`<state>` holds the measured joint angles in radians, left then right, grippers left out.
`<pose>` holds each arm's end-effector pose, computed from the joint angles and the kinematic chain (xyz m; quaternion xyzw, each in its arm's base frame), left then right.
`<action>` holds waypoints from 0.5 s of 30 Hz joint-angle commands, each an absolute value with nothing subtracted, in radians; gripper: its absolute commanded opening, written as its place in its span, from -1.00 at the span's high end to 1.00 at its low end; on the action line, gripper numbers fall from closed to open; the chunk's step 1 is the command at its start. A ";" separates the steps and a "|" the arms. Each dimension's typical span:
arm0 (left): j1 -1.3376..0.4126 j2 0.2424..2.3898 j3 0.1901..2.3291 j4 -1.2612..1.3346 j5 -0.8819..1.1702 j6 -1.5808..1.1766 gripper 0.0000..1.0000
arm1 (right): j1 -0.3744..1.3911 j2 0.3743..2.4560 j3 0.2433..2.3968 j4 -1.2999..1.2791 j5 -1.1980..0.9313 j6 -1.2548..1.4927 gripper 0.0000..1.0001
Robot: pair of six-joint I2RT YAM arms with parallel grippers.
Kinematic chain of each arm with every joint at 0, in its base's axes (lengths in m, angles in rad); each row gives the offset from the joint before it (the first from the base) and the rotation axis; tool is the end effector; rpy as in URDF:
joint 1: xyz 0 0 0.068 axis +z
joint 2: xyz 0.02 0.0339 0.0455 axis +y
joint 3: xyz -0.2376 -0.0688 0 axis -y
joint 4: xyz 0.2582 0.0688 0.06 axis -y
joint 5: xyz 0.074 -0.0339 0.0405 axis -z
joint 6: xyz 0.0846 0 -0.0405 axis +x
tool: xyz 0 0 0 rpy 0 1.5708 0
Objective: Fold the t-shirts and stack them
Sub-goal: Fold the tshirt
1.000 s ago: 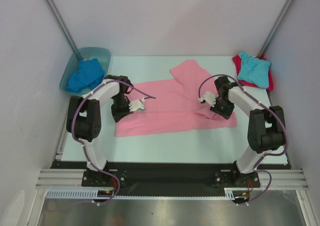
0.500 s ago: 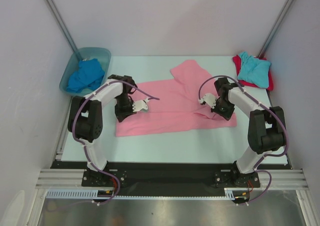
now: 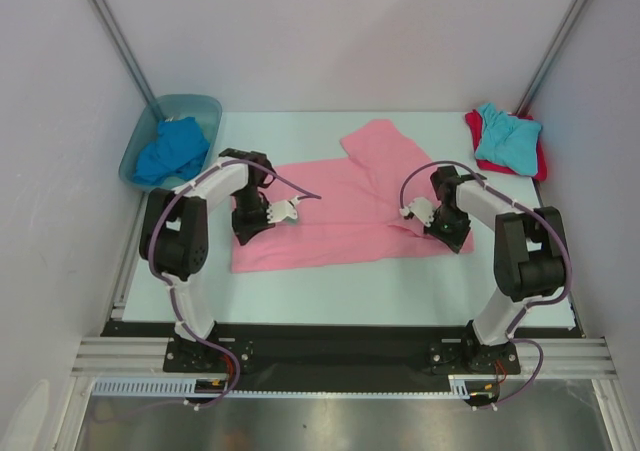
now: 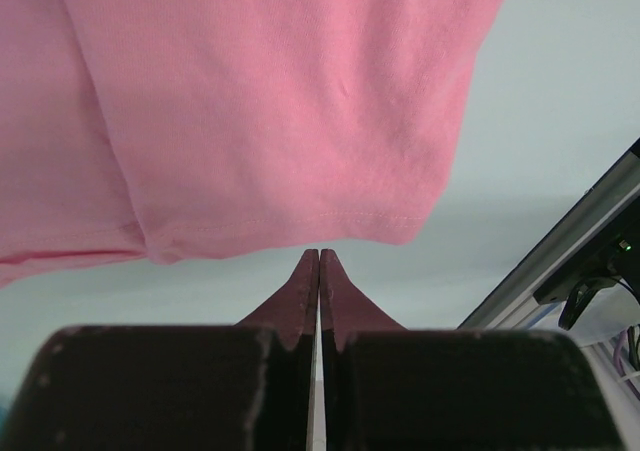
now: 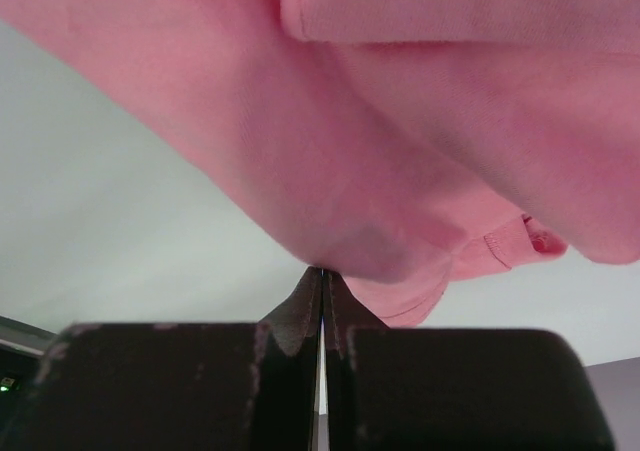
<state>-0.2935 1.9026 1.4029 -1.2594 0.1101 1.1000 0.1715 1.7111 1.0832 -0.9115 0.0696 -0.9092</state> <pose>0.3067 -0.1024 0.1118 -0.6340 -0.7657 0.0872 0.0648 0.2990 0.0458 0.0873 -0.5136 0.8572 -0.0381 0.0021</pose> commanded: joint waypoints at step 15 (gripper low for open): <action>-0.328 2.005 1.453 -1.259 0.158 1.092 0.99 | 0.121 1.759 1.086 -0.864 0.040 -0.902 1.00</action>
